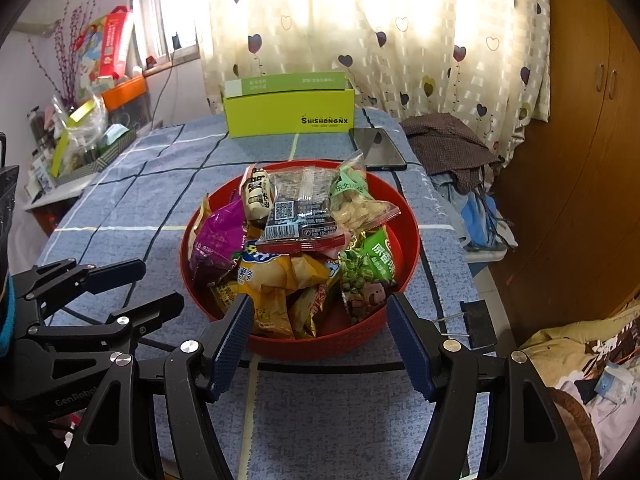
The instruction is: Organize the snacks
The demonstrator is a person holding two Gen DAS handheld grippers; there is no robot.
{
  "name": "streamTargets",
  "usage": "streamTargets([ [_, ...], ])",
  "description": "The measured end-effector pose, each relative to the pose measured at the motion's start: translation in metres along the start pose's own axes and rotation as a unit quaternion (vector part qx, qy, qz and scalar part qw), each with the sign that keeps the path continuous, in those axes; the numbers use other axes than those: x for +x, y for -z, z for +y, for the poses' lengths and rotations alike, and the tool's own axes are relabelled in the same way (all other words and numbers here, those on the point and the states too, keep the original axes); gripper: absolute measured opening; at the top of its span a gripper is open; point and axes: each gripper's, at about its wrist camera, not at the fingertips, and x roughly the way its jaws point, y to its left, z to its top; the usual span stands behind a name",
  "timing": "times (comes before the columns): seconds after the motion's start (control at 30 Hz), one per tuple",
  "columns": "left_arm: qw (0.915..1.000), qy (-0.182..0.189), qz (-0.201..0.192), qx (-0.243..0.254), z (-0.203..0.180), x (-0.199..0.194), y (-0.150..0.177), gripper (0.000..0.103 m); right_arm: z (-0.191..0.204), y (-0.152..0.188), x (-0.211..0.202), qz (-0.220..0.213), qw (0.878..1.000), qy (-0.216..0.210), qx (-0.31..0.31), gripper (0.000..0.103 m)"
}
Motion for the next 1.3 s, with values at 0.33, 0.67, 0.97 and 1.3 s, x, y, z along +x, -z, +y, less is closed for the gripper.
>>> streamTargets([
  [0.33,1.0000,0.001,0.003,0.002,-0.002,0.002,0.002,0.055,-0.003,0.001,-0.001,-0.002,1.000,-0.001,0.004,0.068],
  [0.67,1.0000,0.003,0.005,0.005,-0.005,0.002,0.003,0.055,-0.004,0.004,0.004,0.004,1.000,-0.002,0.010,0.068],
  [0.97,1.0000,0.002,0.004,0.006,-0.006,0.002,0.002,0.055,-0.006,0.005,0.008,0.007,1.000,-0.009,0.015,0.068],
  [1.3,1.0000,0.003,0.005,0.007,-0.007,0.001,0.001,0.055,-0.004,0.006,0.009,0.006,1.000,-0.014,0.013,0.068],
])
